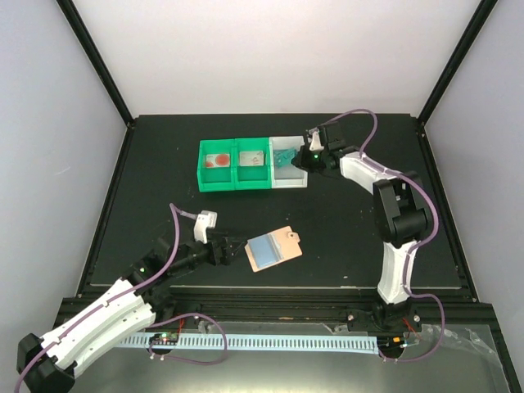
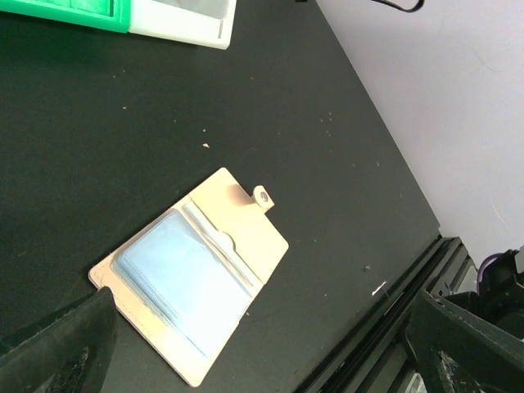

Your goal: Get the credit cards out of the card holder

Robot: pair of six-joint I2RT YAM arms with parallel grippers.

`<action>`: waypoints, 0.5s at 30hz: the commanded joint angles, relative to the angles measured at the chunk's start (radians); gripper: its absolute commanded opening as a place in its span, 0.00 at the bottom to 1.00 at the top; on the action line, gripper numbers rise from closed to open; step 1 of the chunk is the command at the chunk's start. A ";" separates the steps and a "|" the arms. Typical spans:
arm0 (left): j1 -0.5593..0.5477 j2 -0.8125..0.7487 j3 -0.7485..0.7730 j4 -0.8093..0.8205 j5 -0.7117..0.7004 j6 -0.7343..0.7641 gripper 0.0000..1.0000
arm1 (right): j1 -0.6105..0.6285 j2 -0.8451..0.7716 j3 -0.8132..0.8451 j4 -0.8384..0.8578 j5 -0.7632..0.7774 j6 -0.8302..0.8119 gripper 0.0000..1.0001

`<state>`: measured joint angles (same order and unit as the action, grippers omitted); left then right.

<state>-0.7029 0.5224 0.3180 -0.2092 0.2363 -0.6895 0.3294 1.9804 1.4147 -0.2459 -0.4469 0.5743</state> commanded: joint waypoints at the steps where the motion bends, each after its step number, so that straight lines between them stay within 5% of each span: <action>1: -0.006 -0.009 0.018 0.012 0.013 0.007 0.99 | -0.010 0.054 0.088 -0.016 -0.004 0.008 0.01; 15: -0.006 0.000 0.007 0.030 -0.025 0.012 0.99 | -0.033 0.204 0.242 -0.054 -0.085 0.001 0.02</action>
<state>-0.7029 0.5236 0.3176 -0.2070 0.2295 -0.6895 0.3035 2.1632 1.6085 -0.2771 -0.5041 0.5850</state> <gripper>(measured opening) 0.989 0.010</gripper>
